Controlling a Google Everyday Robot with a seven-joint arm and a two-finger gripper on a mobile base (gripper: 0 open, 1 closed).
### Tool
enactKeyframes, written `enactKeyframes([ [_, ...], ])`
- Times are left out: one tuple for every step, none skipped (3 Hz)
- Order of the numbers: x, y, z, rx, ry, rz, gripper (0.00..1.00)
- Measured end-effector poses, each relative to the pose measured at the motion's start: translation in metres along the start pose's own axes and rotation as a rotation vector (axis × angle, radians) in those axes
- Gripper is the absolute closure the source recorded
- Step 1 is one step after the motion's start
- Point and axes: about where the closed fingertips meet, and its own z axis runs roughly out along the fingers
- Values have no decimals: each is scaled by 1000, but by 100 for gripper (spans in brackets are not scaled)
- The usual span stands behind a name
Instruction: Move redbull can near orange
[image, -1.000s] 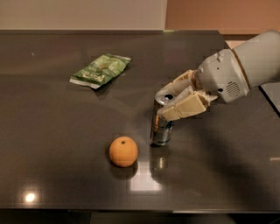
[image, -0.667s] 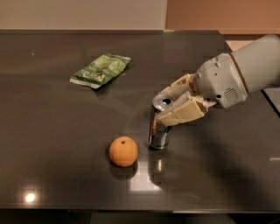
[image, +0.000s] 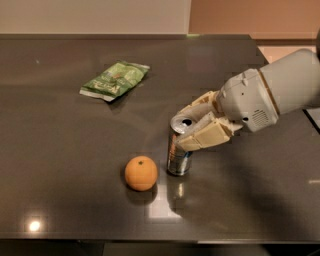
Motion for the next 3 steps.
enactKeyframes([
  [1,2,2,-8,-7,0,35],
  [-2,4,3,-9,-5,-4,12],
  [-3,5,4,-10,-3,-8,0],
])
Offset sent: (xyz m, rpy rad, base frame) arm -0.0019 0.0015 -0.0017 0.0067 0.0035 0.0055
